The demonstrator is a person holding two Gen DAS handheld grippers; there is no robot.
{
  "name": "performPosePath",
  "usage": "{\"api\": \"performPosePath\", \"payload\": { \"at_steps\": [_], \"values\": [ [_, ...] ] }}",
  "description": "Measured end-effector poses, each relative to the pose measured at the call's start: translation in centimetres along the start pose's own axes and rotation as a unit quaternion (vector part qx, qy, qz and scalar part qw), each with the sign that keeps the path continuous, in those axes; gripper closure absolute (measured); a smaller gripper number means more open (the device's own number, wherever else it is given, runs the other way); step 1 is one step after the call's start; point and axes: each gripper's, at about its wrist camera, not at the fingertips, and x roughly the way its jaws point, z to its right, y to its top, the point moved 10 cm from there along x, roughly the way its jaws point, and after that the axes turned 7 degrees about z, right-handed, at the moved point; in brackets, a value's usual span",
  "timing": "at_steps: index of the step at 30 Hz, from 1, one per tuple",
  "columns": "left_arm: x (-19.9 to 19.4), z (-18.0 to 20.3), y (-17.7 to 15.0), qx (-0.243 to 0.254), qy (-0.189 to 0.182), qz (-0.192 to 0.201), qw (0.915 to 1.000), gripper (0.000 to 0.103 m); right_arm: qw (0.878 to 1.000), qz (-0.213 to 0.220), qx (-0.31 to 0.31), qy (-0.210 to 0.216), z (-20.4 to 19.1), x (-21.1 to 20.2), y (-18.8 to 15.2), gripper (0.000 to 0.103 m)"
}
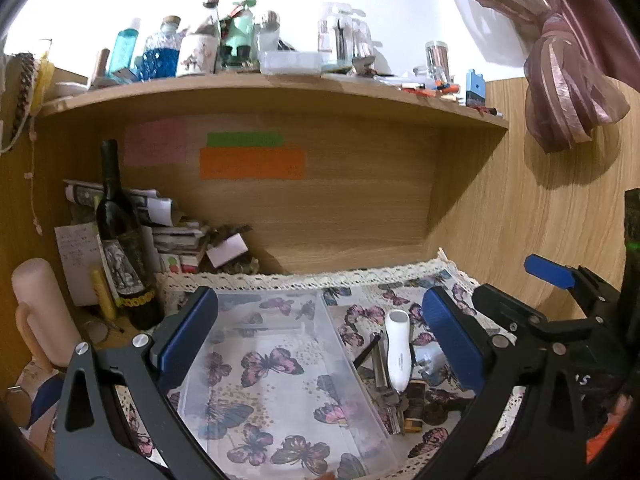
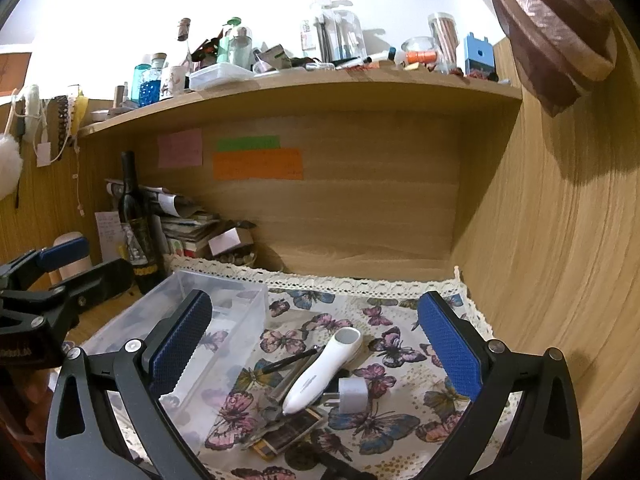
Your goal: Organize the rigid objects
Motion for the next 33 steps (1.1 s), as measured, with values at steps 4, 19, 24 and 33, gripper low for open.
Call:
{"api": "performPosePath", "payload": {
  "at_steps": [4, 19, 24, 33],
  "values": [
    [0.7, -0.9, -0.7, -0.019, -0.013, -0.026, 0.9994, 0.000, 1.000, -0.011, 0.006, -0.001, 0.2, 0.8, -0.5, 0.000],
    [4.3, -9.8, -6.2, -0.044, 0.045, -0.195, 0.9787, 0.048, 0.994, -0.108, 0.003, -0.016, 1.9, 4.8, -3.8, 0.036],
    [5.0, -11.4, -8.4, -0.040, 0.044, -0.250, 0.9664, 0.054, 0.988, -0.150, 0.004, -0.032, 3.1, 5.8, -5.4, 0.048],
    [5.8, -12.6, -11.4, -0.035, 0.034, -0.328, 0.9434, 0.081, 0.973, -0.226, 0.022, -0.035, 4.3, 8.2, -8.5, 0.057]
  ]
}}
